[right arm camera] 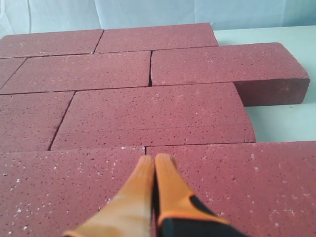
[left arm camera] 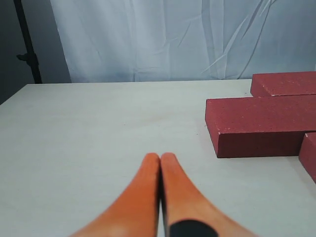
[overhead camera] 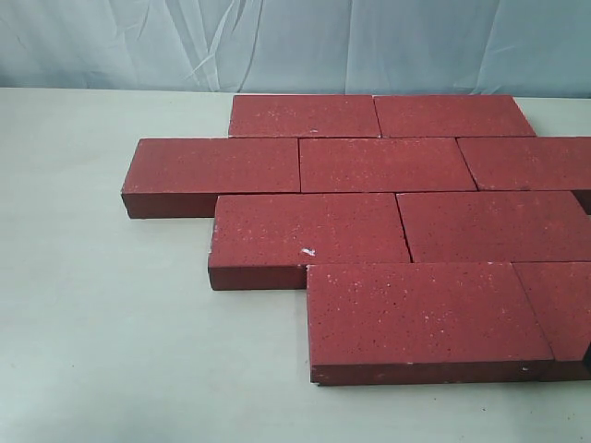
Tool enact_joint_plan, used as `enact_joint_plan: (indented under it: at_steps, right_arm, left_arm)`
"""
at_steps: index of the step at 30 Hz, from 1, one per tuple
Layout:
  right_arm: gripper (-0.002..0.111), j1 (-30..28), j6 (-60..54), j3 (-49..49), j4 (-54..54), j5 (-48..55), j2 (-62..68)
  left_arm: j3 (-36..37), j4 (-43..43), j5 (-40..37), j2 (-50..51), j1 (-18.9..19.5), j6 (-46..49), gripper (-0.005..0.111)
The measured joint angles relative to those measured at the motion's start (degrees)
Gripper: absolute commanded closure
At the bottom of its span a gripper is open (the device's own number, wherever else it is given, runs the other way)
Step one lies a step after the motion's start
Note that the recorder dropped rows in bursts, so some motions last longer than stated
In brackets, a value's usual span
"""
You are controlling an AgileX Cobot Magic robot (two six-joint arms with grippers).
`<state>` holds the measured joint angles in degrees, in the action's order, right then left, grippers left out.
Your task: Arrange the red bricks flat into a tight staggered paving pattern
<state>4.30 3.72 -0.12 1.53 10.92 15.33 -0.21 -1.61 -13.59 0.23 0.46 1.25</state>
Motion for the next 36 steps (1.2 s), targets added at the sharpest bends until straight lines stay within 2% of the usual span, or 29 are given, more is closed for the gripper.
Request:
enact_joint_plan:
  at_steps: [18,36]
  right_arm:
    - [0.109,0.0,0.0,0.0,0.1,0.0,0.0]
    - [0.109,0.0,0.0,0.0,-2.5,0.0,-14.7]
  left_arm:
    - [0.0,0.0,0.0,0.0,0.0,0.0,0.107]
    - [0.0,0.1,0.0,0.0,0.0,0.1,0.107]
